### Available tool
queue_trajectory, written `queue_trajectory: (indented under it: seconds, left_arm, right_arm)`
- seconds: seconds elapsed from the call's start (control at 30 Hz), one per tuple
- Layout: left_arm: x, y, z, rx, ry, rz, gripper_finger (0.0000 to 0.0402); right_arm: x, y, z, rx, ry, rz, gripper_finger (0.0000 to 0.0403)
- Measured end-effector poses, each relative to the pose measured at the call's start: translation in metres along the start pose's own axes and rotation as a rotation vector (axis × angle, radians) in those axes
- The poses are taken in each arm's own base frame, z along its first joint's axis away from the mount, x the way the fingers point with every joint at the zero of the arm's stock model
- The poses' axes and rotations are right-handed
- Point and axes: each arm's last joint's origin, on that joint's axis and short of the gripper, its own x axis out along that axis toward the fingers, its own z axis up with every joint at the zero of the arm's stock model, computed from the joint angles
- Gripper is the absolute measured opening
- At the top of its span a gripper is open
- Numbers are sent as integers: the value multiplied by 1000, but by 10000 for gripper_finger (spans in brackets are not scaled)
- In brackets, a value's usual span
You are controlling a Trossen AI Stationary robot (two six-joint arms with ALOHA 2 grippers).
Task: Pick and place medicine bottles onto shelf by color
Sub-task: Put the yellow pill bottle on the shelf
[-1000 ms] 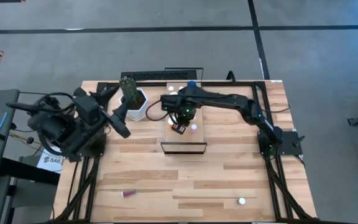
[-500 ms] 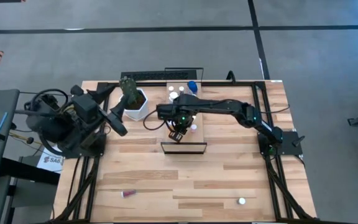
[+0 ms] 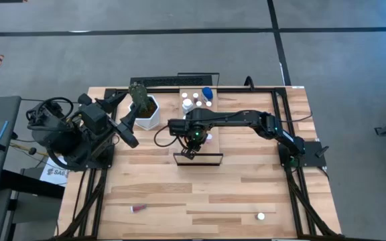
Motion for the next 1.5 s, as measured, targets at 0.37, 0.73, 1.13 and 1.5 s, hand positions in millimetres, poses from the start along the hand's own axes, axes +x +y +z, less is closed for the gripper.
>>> queue_trajectory:
  seconds: [0.37,0.73,1.13,1.5]
  left_arm:
    - [0,0,0,-4,0,0,238]
    - [0,0,0,-3,0,0,238]
    - [0,0,0,-6,0,0,238]
    - [0,0,0,-7,0,0,238]
  right_arm:
    - [8,-8,9,18,-21,57,136]
    - [9,-21,17,130,-1,131,136]
    - [11,-30,22,277,7,139,136]
    - [10,-44,27,378,8,143,136]
